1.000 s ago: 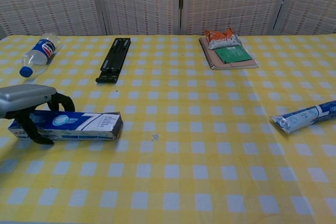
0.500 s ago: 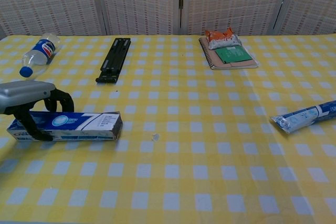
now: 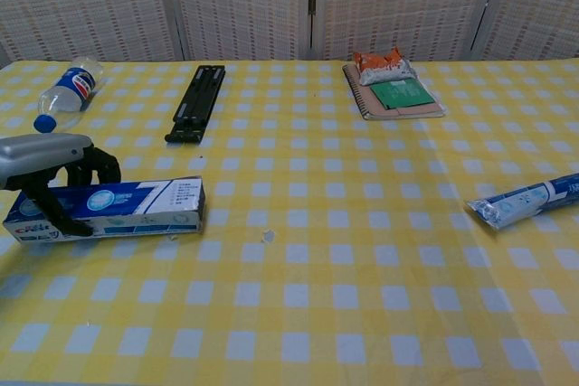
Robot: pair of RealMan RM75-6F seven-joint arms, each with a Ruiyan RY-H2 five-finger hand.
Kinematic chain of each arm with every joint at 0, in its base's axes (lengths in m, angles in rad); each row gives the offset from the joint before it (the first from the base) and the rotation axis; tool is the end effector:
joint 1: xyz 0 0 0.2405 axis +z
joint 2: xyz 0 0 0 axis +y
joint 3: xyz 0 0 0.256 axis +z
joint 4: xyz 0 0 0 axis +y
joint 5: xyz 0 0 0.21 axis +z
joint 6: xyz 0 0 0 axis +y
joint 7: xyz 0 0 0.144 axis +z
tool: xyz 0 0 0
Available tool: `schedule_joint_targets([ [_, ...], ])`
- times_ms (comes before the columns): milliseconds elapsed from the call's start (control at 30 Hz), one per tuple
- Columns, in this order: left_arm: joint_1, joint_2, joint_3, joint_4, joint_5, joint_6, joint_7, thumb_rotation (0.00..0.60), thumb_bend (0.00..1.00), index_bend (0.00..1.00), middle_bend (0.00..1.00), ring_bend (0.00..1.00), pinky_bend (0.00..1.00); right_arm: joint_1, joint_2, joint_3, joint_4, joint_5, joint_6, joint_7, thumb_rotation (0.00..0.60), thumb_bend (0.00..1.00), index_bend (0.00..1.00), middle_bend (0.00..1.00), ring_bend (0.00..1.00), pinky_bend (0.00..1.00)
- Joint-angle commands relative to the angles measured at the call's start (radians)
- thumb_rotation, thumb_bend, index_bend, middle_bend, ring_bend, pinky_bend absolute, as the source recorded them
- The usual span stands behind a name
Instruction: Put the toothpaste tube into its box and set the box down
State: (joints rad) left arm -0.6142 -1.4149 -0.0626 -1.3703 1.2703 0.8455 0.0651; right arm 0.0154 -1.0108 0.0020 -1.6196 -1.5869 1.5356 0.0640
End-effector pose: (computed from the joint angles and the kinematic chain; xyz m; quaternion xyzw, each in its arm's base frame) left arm -0.2476 0.3227 0.0120 -0.7509 -0.4308 -0.2881 0.4093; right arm -0.3177 -0.1492 0.1880 0.6120 -0.3794 0.3735 0.5849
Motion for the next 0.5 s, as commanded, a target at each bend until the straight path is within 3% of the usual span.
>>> schedule_joint_targets([
  [33,0.015,0.038,0.001,-0.064,0.044,0.044,-0.041,0.600,0.47,0.49,0.53,0.55,0.49,0.000,0.000,0.001,0.003,-0.001,0.000,0.003,0.600,0.39,0.00,0.00,0.00,0.00],
  [200,0.048,0.087,0.020,-0.151,0.144,0.136,-0.111,0.600,0.47,0.49,0.53,0.55,0.49,0.036,-0.017,0.023,0.017,-0.050,0.009,0.061,0.600,0.39,0.00,0.00,0.00,0.01],
  [300,0.050,0.115,0.024,-0.187,0.154,0.141,-0.125,0.600,0.47,0.50,0.53,0.55,0.49,0.094,-0.017,0.038,0.055,-0.111,-0.010,0.131,0.600,0.39,0.00,0.00,0.02,0.04],
  [500,0.038,0.153,0.008,-0.270,0.120,0.117,-0.119,0.600,0.47,0.50,0.53,0.55,0.49,0.228,0.089,-0.015,0.013,-0.279,-0.157,0.203,0.600,0.39,0.00,0.00,0.08,0.04],
])
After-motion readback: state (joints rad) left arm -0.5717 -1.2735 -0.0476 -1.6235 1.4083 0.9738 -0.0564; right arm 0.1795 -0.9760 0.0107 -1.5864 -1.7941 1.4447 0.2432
